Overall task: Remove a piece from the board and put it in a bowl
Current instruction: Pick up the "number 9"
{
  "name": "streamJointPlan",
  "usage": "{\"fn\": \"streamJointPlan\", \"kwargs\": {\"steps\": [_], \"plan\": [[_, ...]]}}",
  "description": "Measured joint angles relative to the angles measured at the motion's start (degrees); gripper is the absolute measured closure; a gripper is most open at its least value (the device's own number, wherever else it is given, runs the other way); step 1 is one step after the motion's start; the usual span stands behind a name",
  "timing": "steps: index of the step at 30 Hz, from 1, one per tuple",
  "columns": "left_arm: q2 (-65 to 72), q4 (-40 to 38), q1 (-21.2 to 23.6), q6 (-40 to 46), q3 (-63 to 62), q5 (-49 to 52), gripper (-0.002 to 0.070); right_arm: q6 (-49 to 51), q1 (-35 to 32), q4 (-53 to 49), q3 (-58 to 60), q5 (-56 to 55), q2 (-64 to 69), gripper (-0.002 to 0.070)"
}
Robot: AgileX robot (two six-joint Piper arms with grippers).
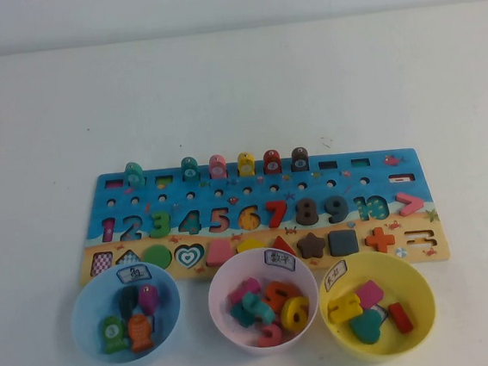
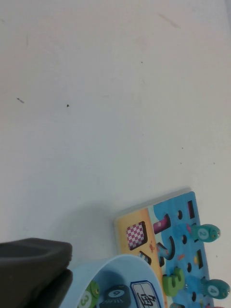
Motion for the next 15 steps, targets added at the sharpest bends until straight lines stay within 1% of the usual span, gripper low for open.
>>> {"fn": "streamJointPlan", "kwargs": {"steps": [3,6,11,15], "plan": [[0.00,0.00,0.00,0.00,0.00,0.00,0.0678,2.47,4.61,-8.15,-5.32,0.77,8.11,0.0694],[0.00,0.00,0.00,0.00,0.00,0.00,0.0678,4.40,8.69,-13.12,-10.43,0.90,15.09,0.0694],[0.00,0.00,0.00,0.00,0.00,0.00,0.0678,5.20,12.26,-14.82,-19.06,0.90,25.86,0.0694],[0.00,0.00,0.00,0.00,0.00,0.00,0.0678,7.94,14.83,-15.80,-24.03,0.90,33.66,0.0694]]}}
